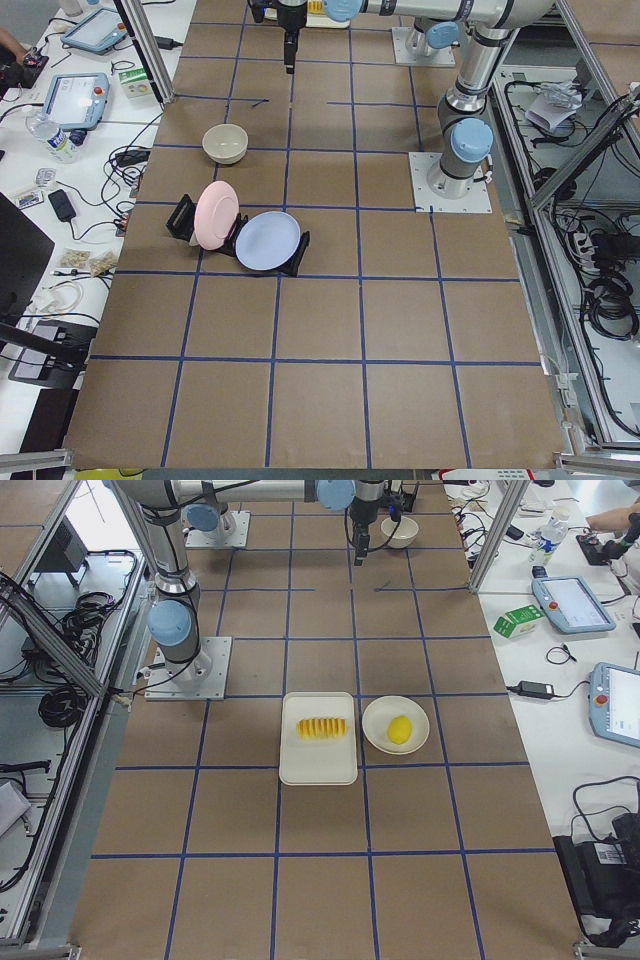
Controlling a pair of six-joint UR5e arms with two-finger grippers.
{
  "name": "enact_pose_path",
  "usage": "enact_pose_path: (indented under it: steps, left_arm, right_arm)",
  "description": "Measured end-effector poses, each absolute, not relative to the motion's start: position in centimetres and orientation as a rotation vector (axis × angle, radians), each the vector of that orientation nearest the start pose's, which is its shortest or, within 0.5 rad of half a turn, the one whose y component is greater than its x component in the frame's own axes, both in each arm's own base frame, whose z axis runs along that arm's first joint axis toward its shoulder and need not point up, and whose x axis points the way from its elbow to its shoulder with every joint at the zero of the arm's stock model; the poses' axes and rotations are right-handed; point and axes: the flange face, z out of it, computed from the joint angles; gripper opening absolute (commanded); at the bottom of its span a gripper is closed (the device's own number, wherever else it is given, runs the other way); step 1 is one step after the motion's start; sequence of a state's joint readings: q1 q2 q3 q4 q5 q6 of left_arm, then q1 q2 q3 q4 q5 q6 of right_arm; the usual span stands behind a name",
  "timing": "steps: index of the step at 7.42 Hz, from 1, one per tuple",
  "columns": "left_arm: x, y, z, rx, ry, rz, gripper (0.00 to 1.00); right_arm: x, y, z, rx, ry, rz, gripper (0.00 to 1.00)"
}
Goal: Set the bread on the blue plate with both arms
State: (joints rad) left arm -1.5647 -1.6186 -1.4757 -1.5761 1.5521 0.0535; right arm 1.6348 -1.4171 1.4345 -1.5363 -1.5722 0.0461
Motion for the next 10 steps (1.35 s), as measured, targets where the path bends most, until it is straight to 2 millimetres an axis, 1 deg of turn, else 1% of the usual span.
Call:
enact_pose_path:
  steps: [2,4,5,6,7,8,9,10]
  left_arm:
    - [-13.2,-51.8,50.9,0.075,3.159,-0.064,1.0]
    - [-13.2,-51.8,50.8,0.074,3.159,-0.061,1.0]
    - [-13.0,-51.8,50.8,0.068,3.156,-0.059,1.0]
    - [-11.8,-51.9,51.0,0.035,3.154,-0.057,1.0]
    - [-8.5,-52.2,51.2,-0.066,3.151,-0.05,1.0]
    - [-3.4,-52.8,50.9,-0.219,3.147,-0.028,1.0]
    - [2.8,-53.4,49.9,-0.398,3.139,0.004,1.0]
    - [7.9,-53.6,48.6,-0.54,3.123,0.037,1.0]
  right_arm:
    - [16.8,-54.3,47.2,-0.026,3.142,0.072,1.0]
    - [16.7,-54.6,48.0,-0.025,3.142,0.037,1.0]
    - [16.7,-54.8,48.5,-0.024,3.145,0.02,1.0]
    - [16.6,-54.9,48.5,-0.025,3.151,0.018,1.0]
    - [16.7,-54.9,48.3,-0.025,3.15,0.026,1.0]
    - [16.7,-54.9,48.1,-0.025,3.146,0.034,1.0]
    - [16.7,-54.9,48.0,-0.025,3.144,0.039,1.0]
    - [16.7,-54.9,47.9,-0.024,3.145,0.043,1.0]
